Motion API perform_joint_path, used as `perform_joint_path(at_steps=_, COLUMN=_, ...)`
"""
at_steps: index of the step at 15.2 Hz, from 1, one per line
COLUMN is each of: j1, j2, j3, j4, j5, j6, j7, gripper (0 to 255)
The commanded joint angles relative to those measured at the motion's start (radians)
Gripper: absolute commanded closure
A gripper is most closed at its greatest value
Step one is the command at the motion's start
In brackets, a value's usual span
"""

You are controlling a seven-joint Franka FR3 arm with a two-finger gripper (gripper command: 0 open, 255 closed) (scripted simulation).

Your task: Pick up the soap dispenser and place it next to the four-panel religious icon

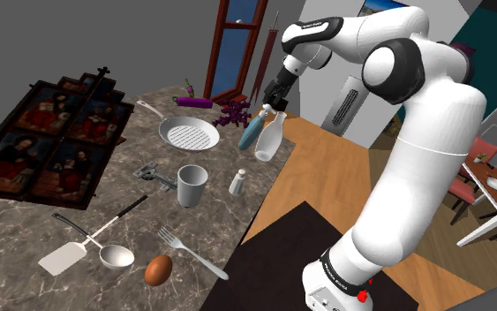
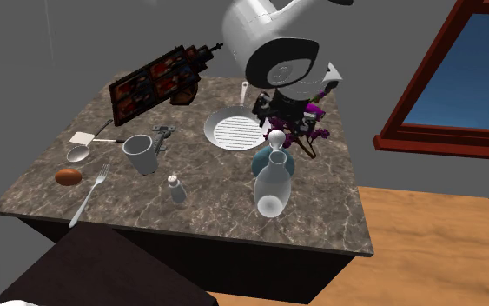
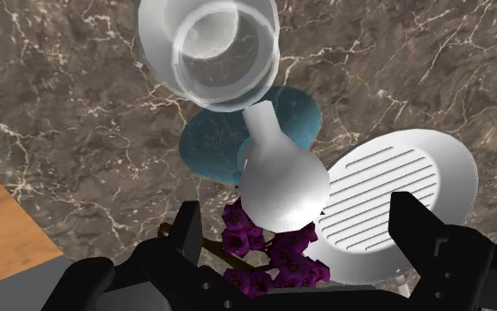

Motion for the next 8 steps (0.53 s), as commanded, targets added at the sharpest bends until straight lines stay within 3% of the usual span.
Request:
perform_joint_path(at_steps=1, j1=-0.003, j2=0.019, j3=0.004, j4=0.002, j5=0.012, j6=0.014, j7=-0.009, gripper=0)
perform_joint_path(at_steps=8, j1=0.002, j2=0.046, j3=0.014, j4=-0.033, j5=0.032, j6=0.074, j7=-0.021, gripper=0)
